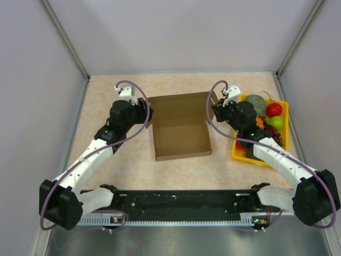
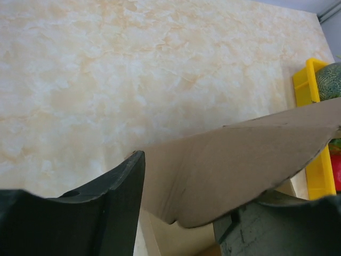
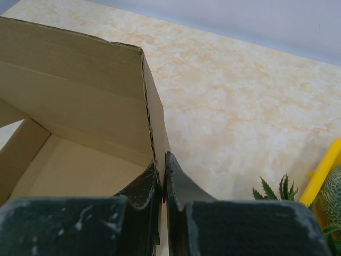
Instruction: Fold the paper box
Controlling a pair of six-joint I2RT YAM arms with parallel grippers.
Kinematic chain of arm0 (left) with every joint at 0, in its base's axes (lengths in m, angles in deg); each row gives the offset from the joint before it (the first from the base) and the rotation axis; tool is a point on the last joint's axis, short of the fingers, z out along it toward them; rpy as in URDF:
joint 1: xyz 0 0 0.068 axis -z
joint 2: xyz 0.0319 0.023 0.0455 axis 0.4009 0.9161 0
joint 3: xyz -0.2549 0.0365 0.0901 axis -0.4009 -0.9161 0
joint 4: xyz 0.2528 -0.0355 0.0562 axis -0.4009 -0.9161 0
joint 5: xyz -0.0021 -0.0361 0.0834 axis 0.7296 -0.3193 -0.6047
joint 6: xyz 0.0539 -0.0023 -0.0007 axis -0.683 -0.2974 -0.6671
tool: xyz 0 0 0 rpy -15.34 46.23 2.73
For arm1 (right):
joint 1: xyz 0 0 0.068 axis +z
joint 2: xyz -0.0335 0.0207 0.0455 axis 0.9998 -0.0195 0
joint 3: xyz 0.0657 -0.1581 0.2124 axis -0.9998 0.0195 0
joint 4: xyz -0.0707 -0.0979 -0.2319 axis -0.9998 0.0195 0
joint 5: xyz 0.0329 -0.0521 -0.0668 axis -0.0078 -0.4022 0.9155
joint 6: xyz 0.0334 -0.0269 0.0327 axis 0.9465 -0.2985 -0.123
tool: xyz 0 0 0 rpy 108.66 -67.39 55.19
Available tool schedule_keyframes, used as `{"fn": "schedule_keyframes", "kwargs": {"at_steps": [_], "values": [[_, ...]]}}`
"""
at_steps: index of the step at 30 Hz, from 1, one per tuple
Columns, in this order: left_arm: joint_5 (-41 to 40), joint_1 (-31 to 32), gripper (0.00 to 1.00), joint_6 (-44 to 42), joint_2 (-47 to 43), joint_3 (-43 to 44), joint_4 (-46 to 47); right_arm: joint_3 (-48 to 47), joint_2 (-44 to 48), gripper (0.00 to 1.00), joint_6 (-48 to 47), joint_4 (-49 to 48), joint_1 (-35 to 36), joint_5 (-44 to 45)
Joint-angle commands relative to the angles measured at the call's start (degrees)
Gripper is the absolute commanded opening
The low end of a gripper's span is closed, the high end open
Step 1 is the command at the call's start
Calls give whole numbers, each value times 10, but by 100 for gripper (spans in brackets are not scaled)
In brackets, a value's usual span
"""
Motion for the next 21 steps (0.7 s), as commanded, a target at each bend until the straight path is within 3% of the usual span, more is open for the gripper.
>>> {"fn": "schedule_keyframes", "kwargs": {"at_steps": [1,7,11,17,21], "values": [[132,-63,54,20,-21,39,-53,-4,9,0,-18,-30,4,2],[152,-95,46,-41,-68,47,-99,-13,6,0,-27,-18,4,-3],[161,-96,44,-58,-87,25,-64,-20,6,0,-28,-14,4,-3],[172,-96,50,-86,-49,35,-27,-28,8,0,-28,-8,4,-6],[199,-96,42,-101,-15,65,-36,-29,9,0,-28,-6,4,-5]]}}
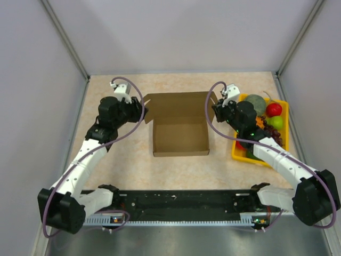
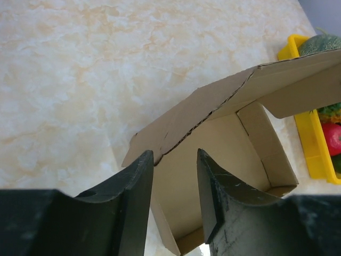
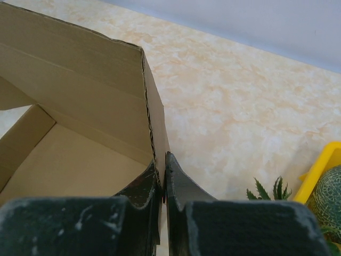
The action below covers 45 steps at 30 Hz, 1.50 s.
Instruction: Fold the paper box
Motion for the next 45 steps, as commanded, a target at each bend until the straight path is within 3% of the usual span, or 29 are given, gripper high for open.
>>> {"fn": "schedule_keyframes", "kwargs": {"at_steps": [1,8,14,19,22,26,37,45], "values": [[37,-1,42,-30,30,38,27,-28,10,0,-2,-10,3,-6],[19,-1,38,-42,35,30,39,-28,8,0,-2,-13,3,-6],[14,16,22,-31,44,17,64,-31,5,0,16,-9,3,-8],[-82,74,0,-3,63,26,62,-36,11,0,65,14,38,71],[-173,113,0,45,64,27,62,-35,20,0,137,30,66,154],[-202,139,0,60,64,6,95,-58,8,0,176,56,113,267],[-184,141,0,69,73,9,85,-147,-27,0,247,193,120,323],[-146,141,0,110,65,-20,94,-101,-37,0,273,167,151,366]]}}
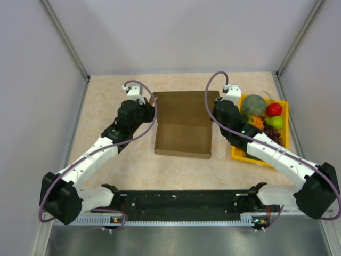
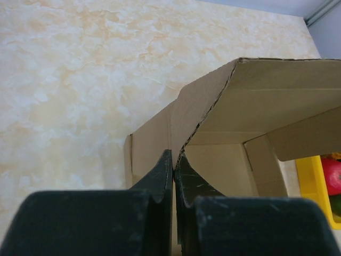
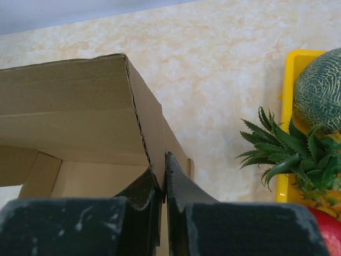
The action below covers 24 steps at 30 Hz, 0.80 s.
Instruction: Fold the paper box
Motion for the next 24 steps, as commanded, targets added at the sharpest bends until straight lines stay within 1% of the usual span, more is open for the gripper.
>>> {"fn": "schedule_keyframes", "kwargs": {"at_steps": [1,4,7,12,15,17,23,24], "values": [[52,5,0,55,-4,-9,5,14,-9,0,41,-29,20,19],[89,6,0,79,1,1,12,19,-11,0,33,-38,28,30],[72,11,0,76,2,7,-2,26,-11,0,33,-48,30,26],[83,14,0,74,2,-5,-2,45,-11,0,29,-62,35,24],[81,15,0,71,-3,-29,9,71,-3,0,24,-88,41,23],[80,20,0,69,-7,-57,32,85,4,0,15,-109,44,21],[72,48,0,52,-22,-114,67,155,40,0,-29,-173,66,22],[55,51,0,46,-27,-123,80,171,53,0,-31,-177,65,21]]}}
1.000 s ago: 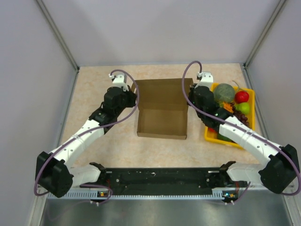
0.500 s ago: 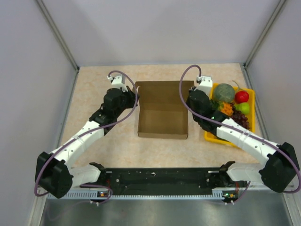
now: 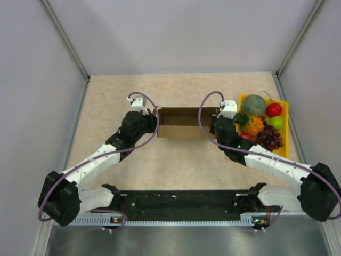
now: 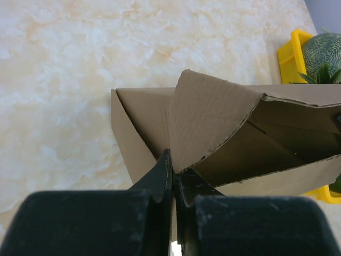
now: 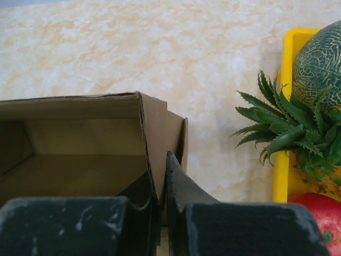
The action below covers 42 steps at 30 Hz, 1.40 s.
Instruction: Fold the paper box
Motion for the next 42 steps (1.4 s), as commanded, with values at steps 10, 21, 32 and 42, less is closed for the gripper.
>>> {"fn": "schedule_keyframes", "kwargs": {"at_steps": [10,21,32,42], "values": [[-4,63,0,-15,-54,-134,89,67,105,1,3,0,26,-108],[-27,75,0,-16,-97,-233,165,111,192,21,54,44,27,-153],[-48,79,0,-17,-104,-279,199,143,387,46,70,262,39,-222],[-54,79,0,-10,-93,-284,204,88,496,67,181,399,56,-347]]}}
